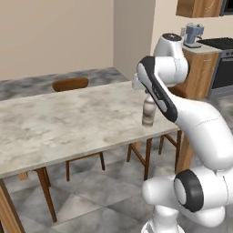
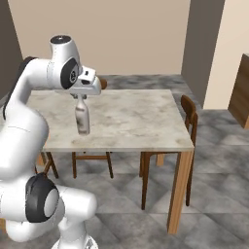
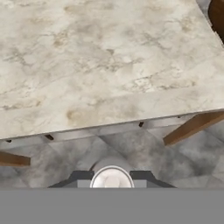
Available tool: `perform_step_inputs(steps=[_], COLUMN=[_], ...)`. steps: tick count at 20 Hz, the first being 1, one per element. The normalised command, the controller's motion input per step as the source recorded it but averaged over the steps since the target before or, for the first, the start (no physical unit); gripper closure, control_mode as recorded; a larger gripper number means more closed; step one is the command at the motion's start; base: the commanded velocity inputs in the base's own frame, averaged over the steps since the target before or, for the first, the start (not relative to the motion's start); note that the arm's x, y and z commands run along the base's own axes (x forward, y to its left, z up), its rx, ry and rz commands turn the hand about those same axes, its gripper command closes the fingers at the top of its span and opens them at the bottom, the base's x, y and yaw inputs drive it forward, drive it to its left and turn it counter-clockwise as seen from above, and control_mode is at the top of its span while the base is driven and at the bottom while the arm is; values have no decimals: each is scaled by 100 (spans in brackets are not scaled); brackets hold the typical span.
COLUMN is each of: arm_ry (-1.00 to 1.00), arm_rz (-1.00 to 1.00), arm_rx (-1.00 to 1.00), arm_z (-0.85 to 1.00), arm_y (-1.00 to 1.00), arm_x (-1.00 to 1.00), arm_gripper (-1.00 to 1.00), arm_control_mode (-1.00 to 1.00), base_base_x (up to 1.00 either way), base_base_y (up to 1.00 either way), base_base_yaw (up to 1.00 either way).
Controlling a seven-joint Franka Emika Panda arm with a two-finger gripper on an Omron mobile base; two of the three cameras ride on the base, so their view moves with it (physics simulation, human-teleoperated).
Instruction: Move the drinks to the dining counter.
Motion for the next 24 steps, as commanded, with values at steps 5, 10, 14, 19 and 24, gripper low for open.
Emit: perform_step_inputs(steps=[5,10,14,19,24], arm_ry=[5,3,7,3,0], arm_rz=[0,0,0,1,3], arm_rx=[0,0,0,0,0], arm_z=[-4,-30,-43,-42,-42], arm_y=[0,1,0,0,0], arm_x=[100,85,68,41,24], arm_gripper=[100,100,100,100,100], arm_control_mode=[-100,-100,-100,-100,-100], base_base_x=[0,0,0,0,0], base_base_y=[0,0,0,0,0], base_base_yaw=[0,0,0,0,0])
